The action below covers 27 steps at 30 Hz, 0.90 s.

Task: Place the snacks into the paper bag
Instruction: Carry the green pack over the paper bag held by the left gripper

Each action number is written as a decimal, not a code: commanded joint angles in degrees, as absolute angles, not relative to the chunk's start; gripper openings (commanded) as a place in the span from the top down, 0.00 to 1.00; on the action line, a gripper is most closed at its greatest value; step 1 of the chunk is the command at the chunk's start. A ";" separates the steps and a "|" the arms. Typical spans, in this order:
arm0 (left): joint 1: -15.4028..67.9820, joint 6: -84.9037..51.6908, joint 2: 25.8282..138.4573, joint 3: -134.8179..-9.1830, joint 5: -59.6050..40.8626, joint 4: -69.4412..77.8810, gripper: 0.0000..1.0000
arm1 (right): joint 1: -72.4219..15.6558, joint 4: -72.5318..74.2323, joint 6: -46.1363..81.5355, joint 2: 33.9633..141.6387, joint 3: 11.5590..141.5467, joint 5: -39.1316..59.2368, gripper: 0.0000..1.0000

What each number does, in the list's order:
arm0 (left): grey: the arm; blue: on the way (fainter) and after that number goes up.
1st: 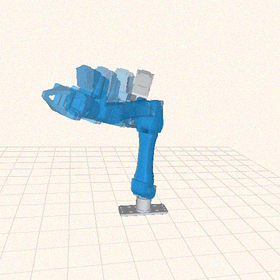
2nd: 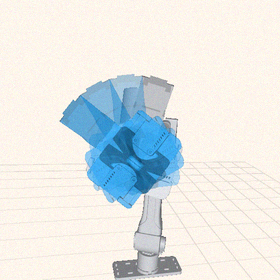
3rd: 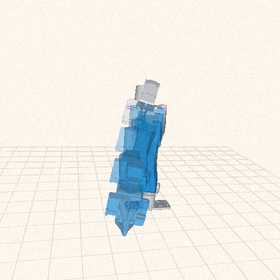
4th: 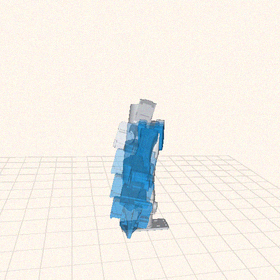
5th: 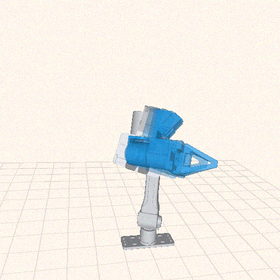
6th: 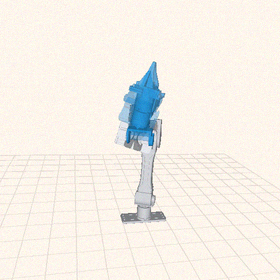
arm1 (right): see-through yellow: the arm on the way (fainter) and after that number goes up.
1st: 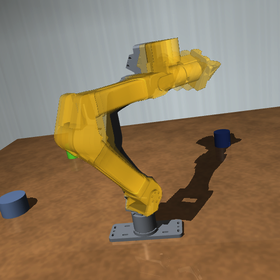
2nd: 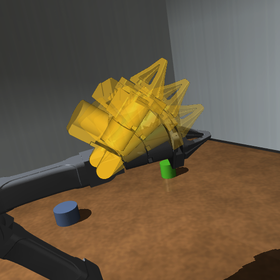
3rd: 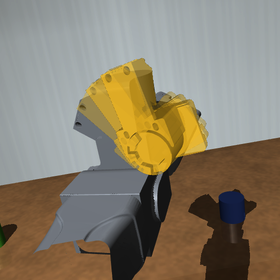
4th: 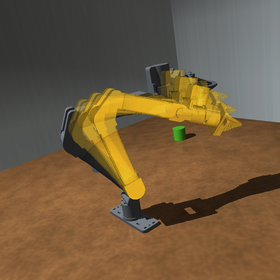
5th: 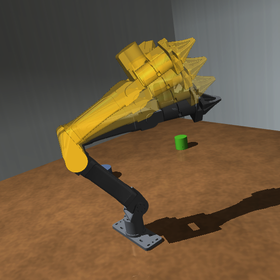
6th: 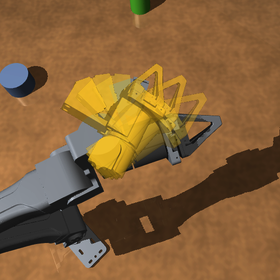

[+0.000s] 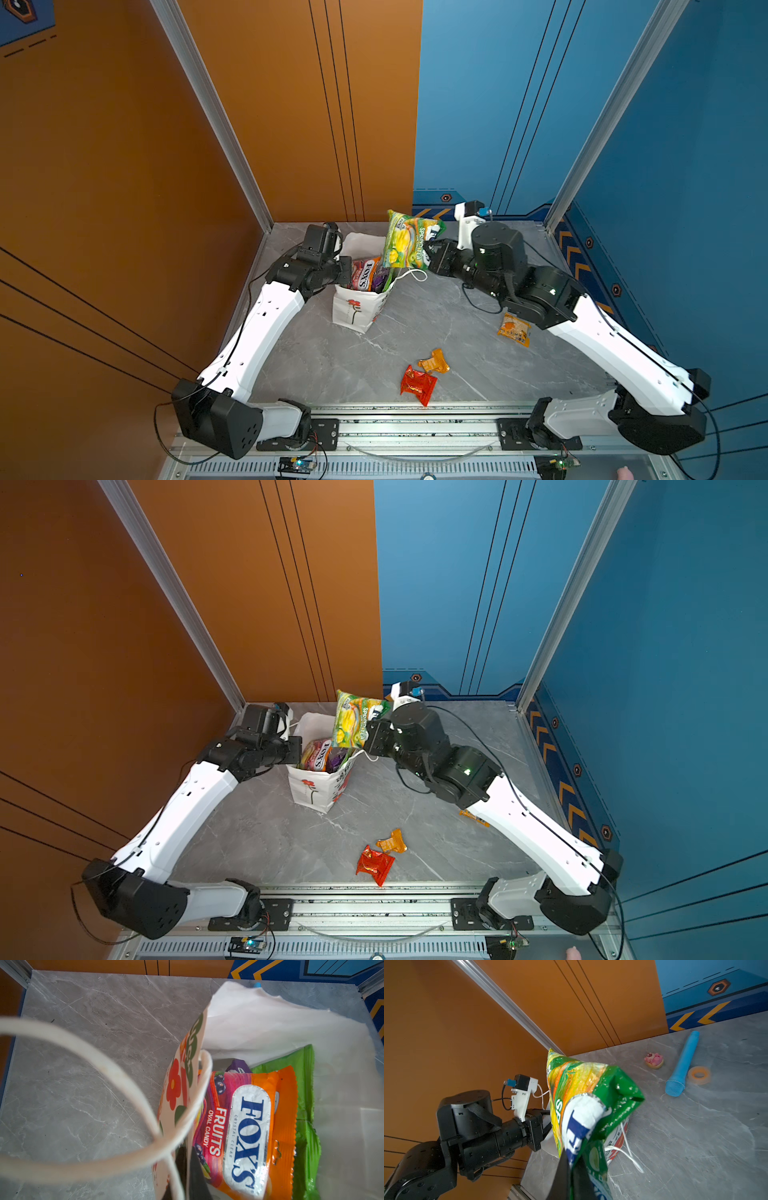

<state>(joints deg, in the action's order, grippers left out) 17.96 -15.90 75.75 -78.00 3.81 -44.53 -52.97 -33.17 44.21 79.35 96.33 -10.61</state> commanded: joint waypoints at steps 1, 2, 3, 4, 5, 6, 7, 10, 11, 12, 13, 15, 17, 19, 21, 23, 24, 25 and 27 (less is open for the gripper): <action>18.37 -15.79 74.21 -78.06 2.72 -42.37 1.00 | -54.54 -34.80 42.54 81.73 99.66 -11.86 1.00; 18.39 -15.73 74.26 -78.09 2.68 -42.30 1.00 | -54.96 -34.80 42.53 82.42 99.66 -11.91 1.00; 18.42 -15.54 74.11 -78.00 2.57 -42.21 1.00 | -55.27 -34.80 42.44 83.11 99.62 -12.08 1.00; 18.52 -15.41 73.97 -77.94 2.32 -41.90 1.00 | -55.45 -34.89 42.47 83.72 99.67 -12.39 1.00; 18.56 -15.19 73.84 -77.72 1.91 -41.50 1.00 | -55.61 -34.90 42.49 84.28 99.75 -12.48 1.00; 18.55 -15.09 73.71 -77.54 1.61 -41.16 1.00 | -55.76 -35.20 42.62 84.81 100.05 -12.39 1.00; 18.72 -14.94 73.47 -77.27 1.53 -40.65 1.00 | -55.94 -36.01 43.01 85.52 100.61 -12.40 1.00; 18.72 -14.59 73.11 -76.84 1.84 -40.17 1.00 | -56.76 -37.08 43.05 86.74 100.85 -13.11 1.00; 18.72 -14.57 72.96 -76.86 1.85 -40.17 1.00 | -57.09 -36.93 43.16 86.91 100.52 -13.52 1.00; 18.77 -14.59 72.91 -76.91 1.76 -40.12 1.00 | -57.44 -36.45 43.47 87.22 100.01 -13.59 1.00; 18.83 -14.58 72.72 -76.92 1.83 -40.16 1.00 | -57.63 -36.31 43.67 87.61 99.84 -13.67 1.00; 19.00 -14.46 72.59 -76.73 2.09 -40.03 1.00 | -57.83 -36.76 43.73 88.69 100.59 -13.50 1.00; 19.14 -14.41 72.68 -76.83 1.87 -40.06 1.00 | -57.92 -37.67 43.61 89.91 101.61 -13.97 1.00; 19.36 -14.43 72.73 -76.90 1.24 -40.03 1.00 | -57.83 -37.77 43.52 91.03 102.20 -13.82 1.00; 19.69 -14.53 72.45 -76.97 1.03 -39.99 1.00 | -57.83 -37.77 43.48 92.08 102.56 -13.42 1.00; 19.97 -14.42 72.18 -76.86 1.14 -39.83 1.00 | -57.57 -38.18 43.49 93.24 104.61 -13.06 1.00; 20.19 -14.45 72.08 -76.82 1.14 -39.80 1.00 | -57.42 -38.40 43.55 93.79 105.12 -12.67 1.00; 20.22 -14.37 71.98 -76.76 1.14 -39.72 1.00 | -57.23 -38.56 43.67 94.17 105.45 -12.27 1.00; 20.54 -14.42 71.89 -76.72 1.15 -39.64 1.00 | -56.94 -39.05 43.66 95.18 106.02 -11.91 1.00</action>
